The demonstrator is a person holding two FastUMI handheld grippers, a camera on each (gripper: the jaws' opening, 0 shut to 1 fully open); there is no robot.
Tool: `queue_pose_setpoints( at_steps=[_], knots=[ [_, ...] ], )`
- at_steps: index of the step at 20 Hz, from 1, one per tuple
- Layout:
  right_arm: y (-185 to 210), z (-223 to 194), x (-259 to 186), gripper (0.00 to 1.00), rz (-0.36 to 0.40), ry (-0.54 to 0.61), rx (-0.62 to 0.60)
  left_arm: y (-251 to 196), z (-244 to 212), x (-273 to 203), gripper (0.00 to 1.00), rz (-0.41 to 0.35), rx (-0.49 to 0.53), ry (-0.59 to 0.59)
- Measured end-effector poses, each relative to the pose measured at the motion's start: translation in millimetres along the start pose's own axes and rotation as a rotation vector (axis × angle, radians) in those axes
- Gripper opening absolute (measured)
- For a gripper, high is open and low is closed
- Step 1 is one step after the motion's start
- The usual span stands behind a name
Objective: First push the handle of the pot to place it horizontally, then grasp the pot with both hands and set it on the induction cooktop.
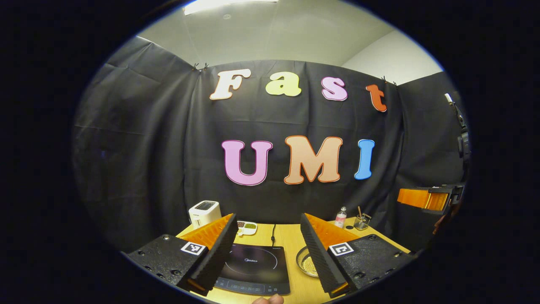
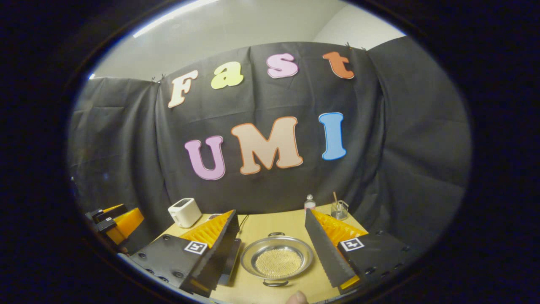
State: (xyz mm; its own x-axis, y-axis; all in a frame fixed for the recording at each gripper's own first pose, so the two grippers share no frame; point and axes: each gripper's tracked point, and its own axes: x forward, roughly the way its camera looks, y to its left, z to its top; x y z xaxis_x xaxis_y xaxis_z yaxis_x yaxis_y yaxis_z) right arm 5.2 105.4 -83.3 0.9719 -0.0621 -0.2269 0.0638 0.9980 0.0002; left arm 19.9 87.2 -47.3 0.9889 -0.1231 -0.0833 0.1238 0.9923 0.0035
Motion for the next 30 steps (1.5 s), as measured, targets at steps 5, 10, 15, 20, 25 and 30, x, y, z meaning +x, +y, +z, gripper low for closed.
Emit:
queue_pose_setpoints(
  at_steps=[5, 10, 15, 20, 25, 30],
  knots=[
    [21, -29, 5, 0.87, 0.013, 0.084, 0.007, 11, -14, 3, 0.87, -0.007, -0.044, 0.028],
    [28, -75, 40, 0.54, 0.065, 0.195, -0.049, 31, -24, 15, 0.91, 0.056, -0.052, 0.051],
    [47, -110, 56, 0.16, 0.191, 0.299, -0.041, 34, -25, 22, 0.91, 0.116, -0.029, 0.069],
    [56, -155, 69, 0.04, 0.325, 0.434, -0.025, 32, -20, 30, 0.91, 0.176, -0.020, 0.066],
    [66, -223, 75, 0.02, 0.470, 0.585, -0.117, 27, -20, 43, 0.91, 0.250, -0.013, 0.086],
    [69, -287, 60, 0.03, 0.562, 0.753, -0.073, 29, -20, 32, 0.91, 0.342, 0.049, 0.125]
  ],
)
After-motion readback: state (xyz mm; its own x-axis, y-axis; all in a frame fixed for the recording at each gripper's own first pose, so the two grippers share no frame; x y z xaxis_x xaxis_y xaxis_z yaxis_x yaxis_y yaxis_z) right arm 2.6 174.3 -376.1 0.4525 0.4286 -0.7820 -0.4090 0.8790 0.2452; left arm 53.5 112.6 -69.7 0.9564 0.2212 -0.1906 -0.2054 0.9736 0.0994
